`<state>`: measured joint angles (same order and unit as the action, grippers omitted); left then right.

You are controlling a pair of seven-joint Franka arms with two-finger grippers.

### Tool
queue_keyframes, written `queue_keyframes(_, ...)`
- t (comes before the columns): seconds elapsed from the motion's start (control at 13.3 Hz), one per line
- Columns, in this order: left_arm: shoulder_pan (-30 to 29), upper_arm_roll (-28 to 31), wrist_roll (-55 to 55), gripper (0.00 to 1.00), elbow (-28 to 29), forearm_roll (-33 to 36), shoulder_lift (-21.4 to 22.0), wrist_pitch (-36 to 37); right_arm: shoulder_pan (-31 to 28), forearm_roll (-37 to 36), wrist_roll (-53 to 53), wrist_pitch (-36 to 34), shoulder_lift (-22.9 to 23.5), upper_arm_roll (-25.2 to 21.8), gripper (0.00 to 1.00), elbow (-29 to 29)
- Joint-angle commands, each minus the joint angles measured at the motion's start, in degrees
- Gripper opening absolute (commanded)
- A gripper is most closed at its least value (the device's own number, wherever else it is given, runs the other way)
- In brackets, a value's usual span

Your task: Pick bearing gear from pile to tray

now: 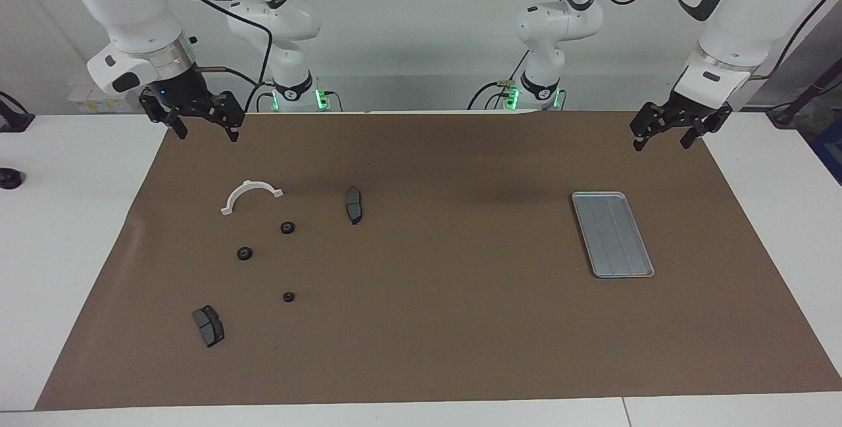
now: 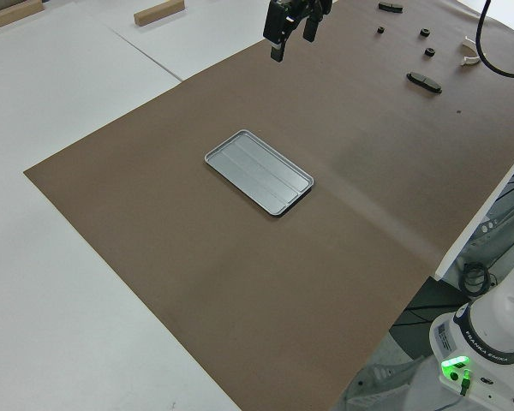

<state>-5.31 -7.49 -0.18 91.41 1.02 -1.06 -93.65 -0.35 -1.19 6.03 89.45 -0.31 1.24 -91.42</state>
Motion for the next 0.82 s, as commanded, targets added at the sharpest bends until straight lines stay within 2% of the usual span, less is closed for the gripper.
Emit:
queue_keyframes(0.0, -0.31, -0.15, 0.53, 1.00, 2.28, 0.91, 1.77, -1.36, -0.70, 0.66, -0.58, -0.15, -1.80, 0.25, 1.00, -1.83)
queue_keyframes(0.53, -0.31, -0.15, 0.53, 1.00, 2.28, 0.91, 1.77, -1.36, -1.14, 0.66, -1.02, -0.15, -1.97, 0.25, 1.00, -2.61)
queue_keyframes(0.67, -0.31, -0.15, 0.53, 1.00, 2.28, 0.91, 1.77, -1.36, -1.14, 0.66, -0.93, 2.47, -3.20, 0.08, 1.00, -5.42)
queue_keyframes(0.75, -0.31, -0.15, 0.53, 1.00, 2.28, 0.91, 1.77, -1.36, -1.49, 0.66, -1.19, 5.97, -4.08, -0.01, 1.00, -7.96)
